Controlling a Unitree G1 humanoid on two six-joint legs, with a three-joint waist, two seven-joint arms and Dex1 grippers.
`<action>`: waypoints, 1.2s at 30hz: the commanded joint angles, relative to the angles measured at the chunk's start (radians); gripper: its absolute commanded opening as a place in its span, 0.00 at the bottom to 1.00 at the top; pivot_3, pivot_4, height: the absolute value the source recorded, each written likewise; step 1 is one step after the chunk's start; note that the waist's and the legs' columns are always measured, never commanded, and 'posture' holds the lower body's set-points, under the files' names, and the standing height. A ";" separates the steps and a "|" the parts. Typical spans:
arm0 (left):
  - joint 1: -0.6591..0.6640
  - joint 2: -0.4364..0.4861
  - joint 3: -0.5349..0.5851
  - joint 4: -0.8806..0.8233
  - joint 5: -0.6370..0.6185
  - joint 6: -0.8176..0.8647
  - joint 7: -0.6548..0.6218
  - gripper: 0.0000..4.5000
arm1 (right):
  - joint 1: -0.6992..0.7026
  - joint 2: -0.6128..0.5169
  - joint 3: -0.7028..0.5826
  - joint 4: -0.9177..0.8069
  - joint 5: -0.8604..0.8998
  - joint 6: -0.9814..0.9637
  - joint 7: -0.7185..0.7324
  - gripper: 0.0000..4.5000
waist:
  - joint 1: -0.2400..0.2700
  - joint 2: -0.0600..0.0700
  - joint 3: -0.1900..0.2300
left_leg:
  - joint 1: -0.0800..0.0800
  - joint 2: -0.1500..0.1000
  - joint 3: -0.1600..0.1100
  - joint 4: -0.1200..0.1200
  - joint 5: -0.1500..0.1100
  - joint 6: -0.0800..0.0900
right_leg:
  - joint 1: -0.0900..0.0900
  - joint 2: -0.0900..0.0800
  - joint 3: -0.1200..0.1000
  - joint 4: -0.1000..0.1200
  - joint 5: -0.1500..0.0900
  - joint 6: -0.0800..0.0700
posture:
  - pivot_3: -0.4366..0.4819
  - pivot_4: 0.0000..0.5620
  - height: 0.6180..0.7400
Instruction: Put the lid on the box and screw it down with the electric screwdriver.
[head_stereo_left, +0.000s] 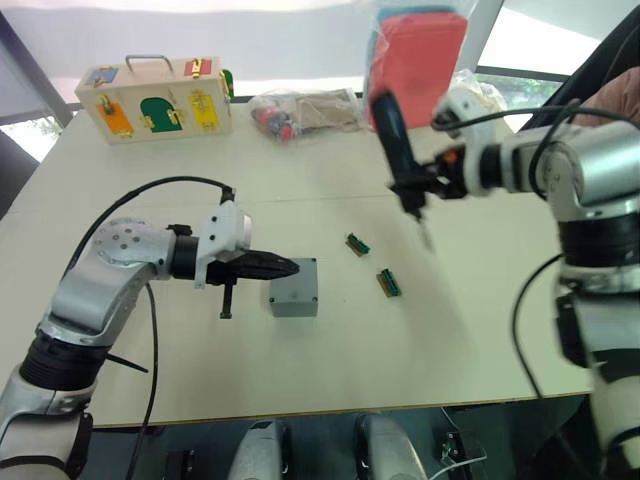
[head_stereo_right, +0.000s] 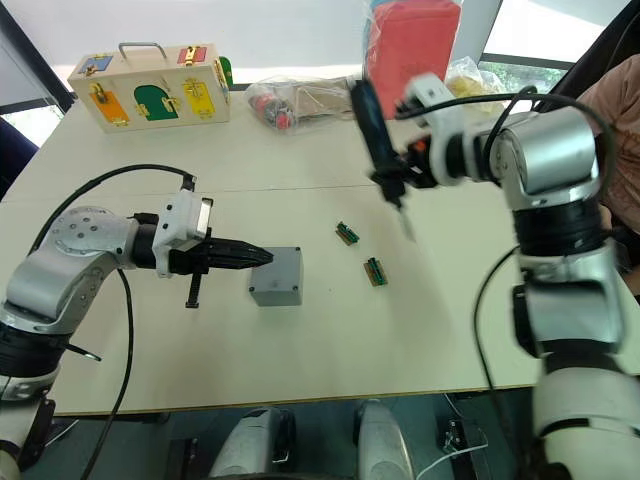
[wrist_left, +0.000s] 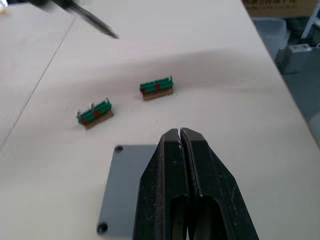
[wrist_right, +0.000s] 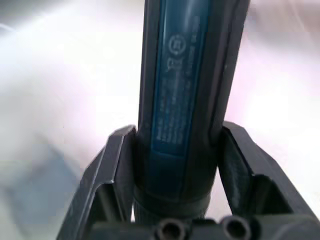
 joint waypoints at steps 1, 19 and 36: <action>0.010 0.022 0.020 0.033 0.033 -0.047 -0.016 0.00 | 0.060 0.100 -0.107 -0.149 0.047 -0.185 -0.083 0.41 | 0.011 0.000 0.000 | 0.000 0.000 0.001 0.000 0.000 -0.001 | 0.000 0.000 0.000 0.000 0.000 0.000 | 0.48 0.27 0.92; 0.029 -0.065 -0.038 0.134 0.130 -0.068 0.046 0.00 | 0.399 0.267 0.150 -0.233 -0.005 -0.594 -0.067 0.41 | -0.006 0.000 0.000 | 0.002 -0.003 -0.001 0.001 0.002 -0.003 | 0.001 -0.002 0.000 0.003 0.000 0.000 | 0.48 0.27 0.92; 0.056 -0.114 -0.059 0.204 0.176 -0.121 0.064 0.00 | 0.454 0.262 0.176 -0.156 -0.058 -0.687 -0.090 0.41 | -0.008 0.000 0.000 | 0.002 -0.002 -0.001 0.001 0.002 -0.003 | 0.001 -0.002 0.000 0.003 0.000 0.000 | 0.48 0.27 0.92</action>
